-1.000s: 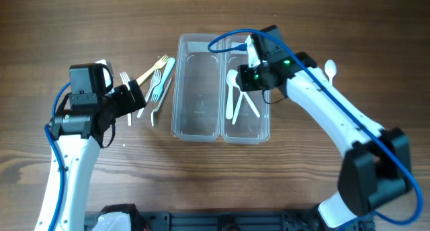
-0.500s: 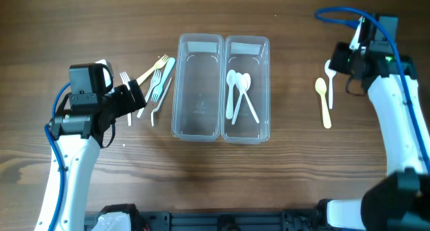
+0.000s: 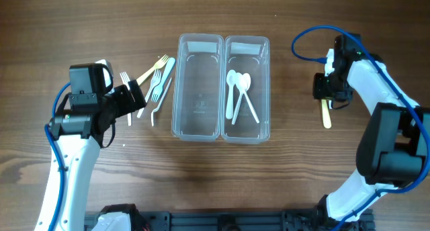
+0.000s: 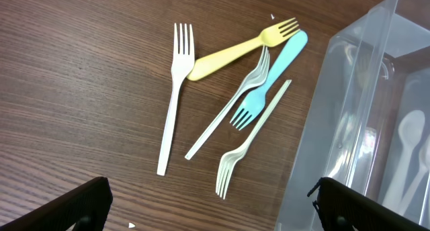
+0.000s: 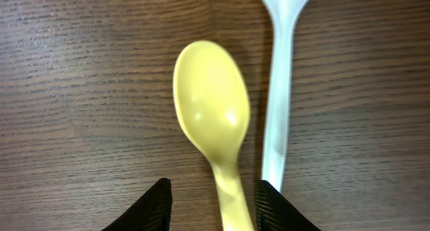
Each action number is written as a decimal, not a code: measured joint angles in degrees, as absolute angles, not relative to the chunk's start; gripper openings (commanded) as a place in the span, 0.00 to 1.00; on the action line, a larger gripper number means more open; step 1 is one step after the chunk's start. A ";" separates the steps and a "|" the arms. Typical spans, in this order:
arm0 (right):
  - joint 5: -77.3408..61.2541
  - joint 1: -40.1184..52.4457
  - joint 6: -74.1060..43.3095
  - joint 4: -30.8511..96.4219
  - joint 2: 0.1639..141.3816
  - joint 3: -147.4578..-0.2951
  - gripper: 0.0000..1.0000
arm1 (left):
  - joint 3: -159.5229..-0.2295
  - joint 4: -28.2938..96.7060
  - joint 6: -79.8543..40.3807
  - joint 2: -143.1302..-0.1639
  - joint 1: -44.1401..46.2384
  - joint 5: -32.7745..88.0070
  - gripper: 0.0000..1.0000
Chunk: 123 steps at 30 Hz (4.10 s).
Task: Pack container
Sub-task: 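Grasp the yellow spoon with the right gripper, then drop the yellow spoon into the right compartment, then grasp the last white spoon with the right gripper, then place the white spoon in the right compartment and retract right arm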
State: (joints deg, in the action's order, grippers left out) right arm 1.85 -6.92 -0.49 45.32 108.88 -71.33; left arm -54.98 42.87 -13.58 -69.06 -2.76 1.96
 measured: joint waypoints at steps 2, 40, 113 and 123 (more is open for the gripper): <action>1.48 -6.92 -0.49 45.15 108.92 -71.33 0.39 | -54.98 42.87 -13.58 -69.06 -2.76 1.96 1.00; -11.66 16.34 -12.78 44.18 84.27 -76.03 0.04 | -55.00 42.87 -13.58 -69.06 -2.76 1.96 1.00; -19.94 -0.27 -4.91 48.10 91.24 -75.99 0.05 | -55.05 42.87 -13.58 -69.06 -2.76 1.96 1.00; -13.23 18.20 -13.39 41.82 91.15 -74.24 0.06 | -55.05 42.85 -13.58 -69.06 -2.76 1.96 1.00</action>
